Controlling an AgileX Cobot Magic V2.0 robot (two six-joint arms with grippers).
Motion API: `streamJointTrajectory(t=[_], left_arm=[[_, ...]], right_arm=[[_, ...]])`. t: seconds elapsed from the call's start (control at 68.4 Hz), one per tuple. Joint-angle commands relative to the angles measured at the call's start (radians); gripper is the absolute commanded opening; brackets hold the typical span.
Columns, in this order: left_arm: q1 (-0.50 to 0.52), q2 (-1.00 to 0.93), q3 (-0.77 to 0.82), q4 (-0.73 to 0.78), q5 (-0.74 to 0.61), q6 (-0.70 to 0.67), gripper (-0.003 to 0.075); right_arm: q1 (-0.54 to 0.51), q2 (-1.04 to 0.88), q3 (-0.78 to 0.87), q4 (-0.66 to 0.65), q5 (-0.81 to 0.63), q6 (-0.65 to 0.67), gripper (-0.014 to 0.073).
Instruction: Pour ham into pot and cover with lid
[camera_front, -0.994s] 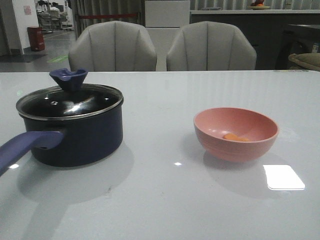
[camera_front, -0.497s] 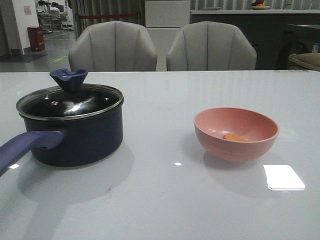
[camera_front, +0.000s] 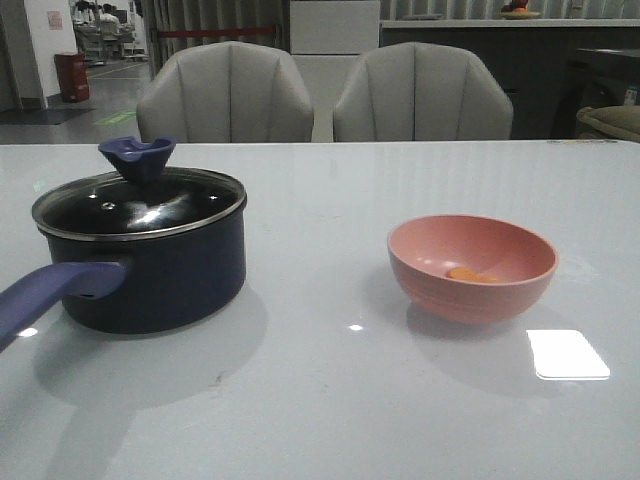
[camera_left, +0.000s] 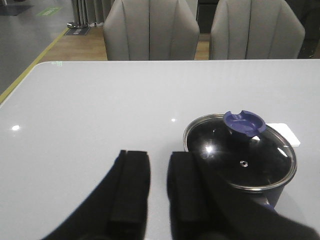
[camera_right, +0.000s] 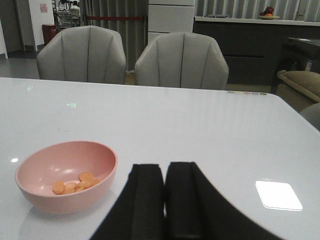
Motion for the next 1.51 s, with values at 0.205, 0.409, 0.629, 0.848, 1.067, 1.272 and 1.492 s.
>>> streamJointTrajectory(t=[0.205,0.409,0.629,0.848,1.067,1.272,1.492], left_arm=[[0.001,0.141,-0.079,-0.017,0.002,-0.011,0.0662],[0.001,0.362,-0.252,-0.089,0.135,-0.011,0.0657],[-0.01,0.642,-0.454,-0.163,0.234,-0.011,0.0657],[-0.132,0.894,-0.596,-0.154,0.228,-0.011,0.0657],[-0.261,1.107,-0.774,-0.145,0.257,-0.013,0.0657],[-0.301,1.256,-0.937,0.025,0.362,-0.225,0.0657],[-0.316,1.357,-1.052,0.095,0.456,-0.283,0.0657]], right_arm=[[-0.006,-0.019,-0.006,-0.01,-0.086,-0.006,0.0162],[-0.006,-0.019,-0.006,-0.01,-0.086,-0.006,0.0162],[-0.006,-0.019,-0.006,-0.01,-0.086,-0.006,0.0162],[-0.006,-0.019,-0.006,-0.01,-0.086,-0.006,0.0162],[-0.006,-0.019,-0.006,-0.01,-0.086,-0.006,0.0162],[-0.006,-0.02,-0.006,-0.01,-0.086,-0.006,0.0162],[-0.006,-0.02,-0.006,-0.01,-0.086,-0.006,0.0162]])
